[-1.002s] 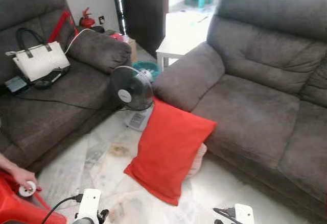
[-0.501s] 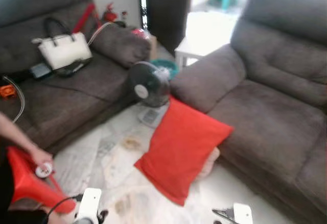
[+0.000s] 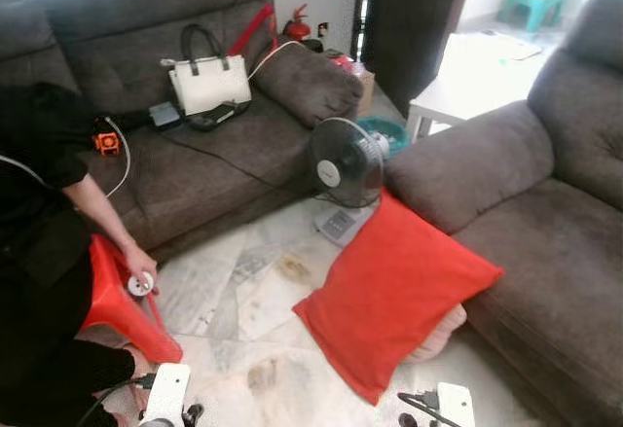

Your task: Move the pillow to the sofa from floor

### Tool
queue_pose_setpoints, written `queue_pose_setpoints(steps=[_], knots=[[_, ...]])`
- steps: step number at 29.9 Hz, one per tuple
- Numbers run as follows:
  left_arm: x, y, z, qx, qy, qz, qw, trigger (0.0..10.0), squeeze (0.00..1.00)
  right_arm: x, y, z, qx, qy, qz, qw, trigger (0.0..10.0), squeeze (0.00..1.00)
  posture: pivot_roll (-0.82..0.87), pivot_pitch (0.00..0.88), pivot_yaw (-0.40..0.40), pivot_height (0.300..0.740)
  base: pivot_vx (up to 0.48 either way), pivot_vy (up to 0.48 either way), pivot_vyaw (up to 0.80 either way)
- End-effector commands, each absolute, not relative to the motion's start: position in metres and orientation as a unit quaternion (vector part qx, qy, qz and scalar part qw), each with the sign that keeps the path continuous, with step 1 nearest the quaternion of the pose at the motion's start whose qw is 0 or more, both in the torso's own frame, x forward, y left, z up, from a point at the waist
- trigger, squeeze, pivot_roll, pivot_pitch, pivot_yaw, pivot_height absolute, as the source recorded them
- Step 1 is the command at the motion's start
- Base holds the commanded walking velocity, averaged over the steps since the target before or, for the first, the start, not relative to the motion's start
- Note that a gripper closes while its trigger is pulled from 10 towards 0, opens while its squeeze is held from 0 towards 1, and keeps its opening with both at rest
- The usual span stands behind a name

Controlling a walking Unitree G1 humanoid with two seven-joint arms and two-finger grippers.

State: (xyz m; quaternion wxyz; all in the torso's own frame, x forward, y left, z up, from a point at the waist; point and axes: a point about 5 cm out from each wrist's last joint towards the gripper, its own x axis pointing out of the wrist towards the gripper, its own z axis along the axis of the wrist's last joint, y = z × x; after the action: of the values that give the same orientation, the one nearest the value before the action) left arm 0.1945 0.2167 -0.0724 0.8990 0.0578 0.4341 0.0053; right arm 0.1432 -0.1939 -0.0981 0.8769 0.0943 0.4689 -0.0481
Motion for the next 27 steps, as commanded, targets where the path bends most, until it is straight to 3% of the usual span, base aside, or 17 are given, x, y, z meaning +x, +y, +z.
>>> queue_pose_setpoints(steps=[1, 16, 27], knots=[[0.1912, 0.2200, -0.0735, 0.060, 0.439, 0.009, 0.896, 10.0, 0.00, 0.1470, -0.1919, -0.0970, 0.100, 0.464, -0.051, 0.879, 10.0, 0.00, 0.06, 0.000, -0.001, 0.740, 0.289, 0.000, 0.00], [0.1916, 0.2194, -0.0735, 0.060, 0.439, 0.007, 0.897, 10.0, 0.00, 0.1471, -0.1923, -0.0969, 0.099, 0.465, -0.049, 0.878, 10.0, 0.00, 0.06, 0.003, -0.003, 0.740, 0.325, 0.000, 0.00], [0.1918, 0.2196, -0.0733, 0.067, 0.440, 0.003, 0.896, 10.0, 0.00, 0.1472, -0.1919, -0.0970, 0.098, 0.466, -0.046, 0.878, 10.0, 0.00, 0.07, 0.000, -0.004, 0.740, 0.000, 0.000, 0.00]])
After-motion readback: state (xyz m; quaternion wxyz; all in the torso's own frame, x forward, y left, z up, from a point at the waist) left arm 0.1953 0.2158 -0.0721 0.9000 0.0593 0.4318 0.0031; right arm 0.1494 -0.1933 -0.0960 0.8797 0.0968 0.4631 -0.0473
